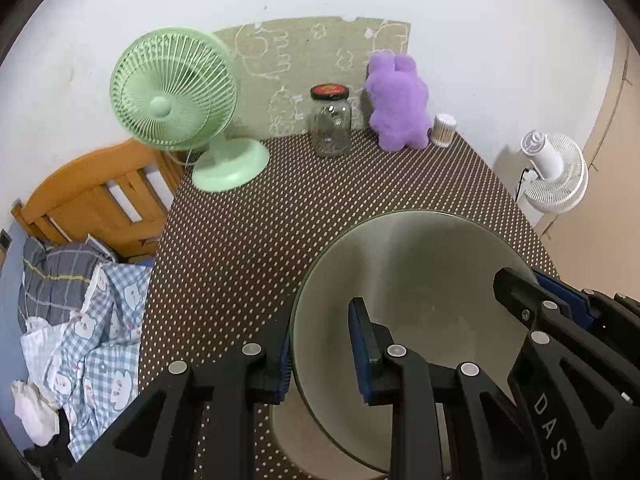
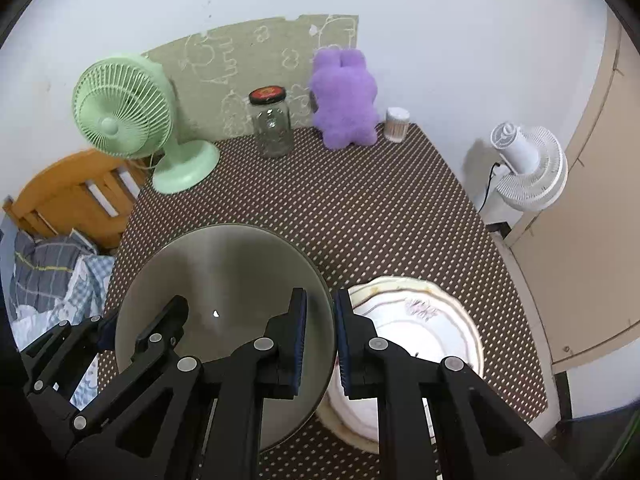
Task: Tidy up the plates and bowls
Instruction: 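Lower the cream bowl into the grey bowls and open both grippers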
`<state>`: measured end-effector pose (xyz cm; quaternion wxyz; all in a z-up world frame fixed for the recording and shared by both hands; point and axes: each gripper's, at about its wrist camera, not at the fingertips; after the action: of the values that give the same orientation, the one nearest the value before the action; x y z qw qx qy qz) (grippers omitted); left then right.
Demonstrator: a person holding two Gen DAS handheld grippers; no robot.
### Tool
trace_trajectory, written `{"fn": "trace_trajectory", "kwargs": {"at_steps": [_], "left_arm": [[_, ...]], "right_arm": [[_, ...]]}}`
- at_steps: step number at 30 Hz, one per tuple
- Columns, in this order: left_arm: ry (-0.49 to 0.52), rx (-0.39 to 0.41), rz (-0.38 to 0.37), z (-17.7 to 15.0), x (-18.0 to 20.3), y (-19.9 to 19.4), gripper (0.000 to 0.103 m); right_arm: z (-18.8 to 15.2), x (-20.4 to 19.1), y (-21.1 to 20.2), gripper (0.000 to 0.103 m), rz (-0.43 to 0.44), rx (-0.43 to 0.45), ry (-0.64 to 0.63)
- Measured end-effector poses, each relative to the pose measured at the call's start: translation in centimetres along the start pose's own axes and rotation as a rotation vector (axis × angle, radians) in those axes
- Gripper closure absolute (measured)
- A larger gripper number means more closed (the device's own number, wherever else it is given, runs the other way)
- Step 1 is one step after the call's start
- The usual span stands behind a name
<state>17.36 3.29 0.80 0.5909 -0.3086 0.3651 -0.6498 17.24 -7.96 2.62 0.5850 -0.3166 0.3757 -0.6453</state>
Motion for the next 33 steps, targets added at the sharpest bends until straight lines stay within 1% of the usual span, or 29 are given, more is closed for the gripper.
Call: {"fn": "trace_trajectory", "kwargs": {"at_steps": [6,13,25,33], "left_arm": [[0.0,-0.02,-0.001,-1.5,-1.2,0.5,0.08],[-0.008,-0.058,-0.006,-3.0,-2.1,1.6,0.08],[-0.008,-0.124,-0.006,-5.2,-2.7,3.7,0.08],[-0.005,-0.159,0.004,-5.9,-2.7,4.9,0.08]], "right_arm": [[-1.4,-1.5,0.6,0.086,-0.002,-0.03,-0.007],[-3.0,-2.3,1.6,0.086,-0.004,-0.069,-0.016],[-4.9,-2.9,4.0,0.086,-0.009,-0.143,-0.033],[-5.8,-3.1,5.7,0.086,-0.002,-0.194,-0.041]]}}
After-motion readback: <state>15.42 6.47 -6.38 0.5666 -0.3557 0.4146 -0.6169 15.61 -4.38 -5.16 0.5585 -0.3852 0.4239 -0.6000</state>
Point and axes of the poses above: each gripper's, at about its wrist camera, not at the fingertips, and y roughly the way its jaws point, x to its right, z to its top, and after that the axes turned 4 degrees about -x, right-handed
